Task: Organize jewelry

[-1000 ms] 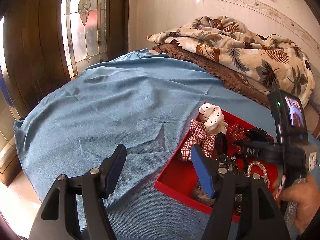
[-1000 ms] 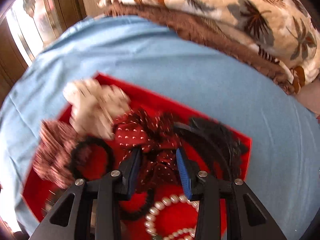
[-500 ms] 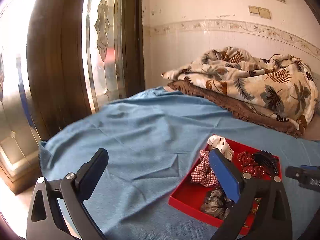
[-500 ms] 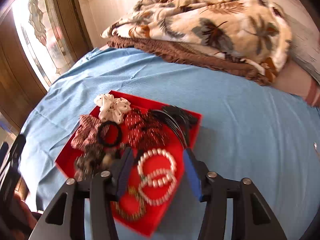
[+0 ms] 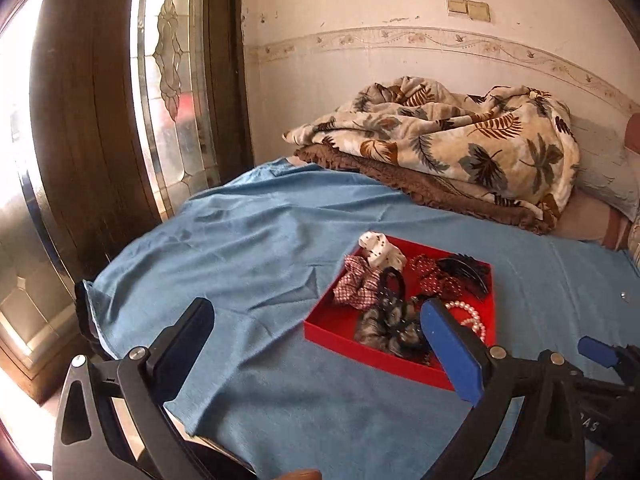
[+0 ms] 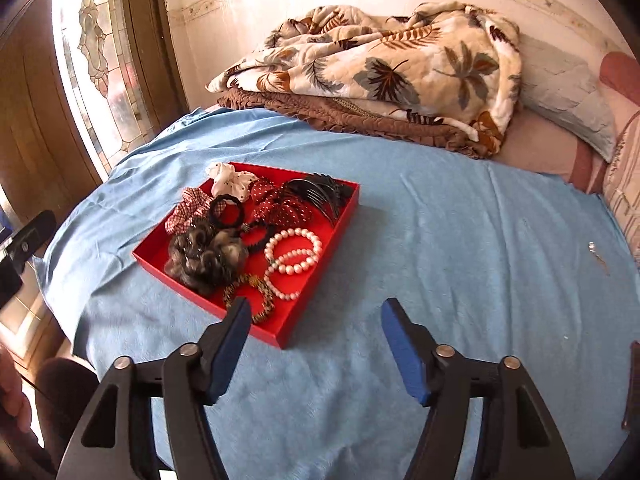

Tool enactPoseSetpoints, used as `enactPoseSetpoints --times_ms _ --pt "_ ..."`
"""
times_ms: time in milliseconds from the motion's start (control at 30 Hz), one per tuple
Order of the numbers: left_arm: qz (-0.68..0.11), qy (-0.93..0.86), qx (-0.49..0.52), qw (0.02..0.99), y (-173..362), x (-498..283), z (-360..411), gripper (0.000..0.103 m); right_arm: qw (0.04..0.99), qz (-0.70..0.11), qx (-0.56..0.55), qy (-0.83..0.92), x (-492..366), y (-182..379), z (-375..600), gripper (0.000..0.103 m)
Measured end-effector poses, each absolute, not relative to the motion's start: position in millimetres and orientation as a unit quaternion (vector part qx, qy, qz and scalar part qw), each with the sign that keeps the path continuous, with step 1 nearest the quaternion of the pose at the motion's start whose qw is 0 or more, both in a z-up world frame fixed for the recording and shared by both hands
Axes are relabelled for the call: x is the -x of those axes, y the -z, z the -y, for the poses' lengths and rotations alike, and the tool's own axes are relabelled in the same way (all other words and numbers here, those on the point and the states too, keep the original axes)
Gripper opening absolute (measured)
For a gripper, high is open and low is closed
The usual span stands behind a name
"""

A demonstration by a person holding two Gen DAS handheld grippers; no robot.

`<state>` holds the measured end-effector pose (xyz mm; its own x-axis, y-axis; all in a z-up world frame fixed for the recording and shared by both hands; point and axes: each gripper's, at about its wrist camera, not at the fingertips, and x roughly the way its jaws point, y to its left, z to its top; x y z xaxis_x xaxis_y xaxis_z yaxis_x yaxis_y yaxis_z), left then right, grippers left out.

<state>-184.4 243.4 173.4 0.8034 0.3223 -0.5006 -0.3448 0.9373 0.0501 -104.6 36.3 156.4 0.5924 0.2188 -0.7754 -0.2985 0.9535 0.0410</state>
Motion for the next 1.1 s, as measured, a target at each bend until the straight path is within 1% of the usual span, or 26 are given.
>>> enactPoseSetpoints --times_ms 100,300,500,700,1100 --pt "-0.29 -0.165 0.03 0.942 -169.2 183.8 -235.8 0.103 0.895 -0.422 0.05 -0.137 114.7 -156.2 -30.8 0.074" --pt "-0.323 -0.158 0.015 0.933 -157.3 184.5 -221.6 0.103 0.902 -0.414 0.051 -0.116 126.3 -155.2 -18.8 0.076" --pt "-0.357 -0.132 0.014 0.925 -142.5 181.7 -205.8 0.103 0.903 -0.419 0.025 -0.088 125.8 -151.2 2.6 0.077" --pt "-0.37 -0.107 0.014 0.923 -138.1 178.6 -195.1 0.103 0.903 -0.424 0.016 -0.07 124.8 -148.8 14.4 0.077" --pt "-0.384 -0.094 0.012 0.918 -130.3 178.3 -196.2 0.103 0.905 -0.418 0.037 -0.064 128.2 -147.8 8.7 0.077"
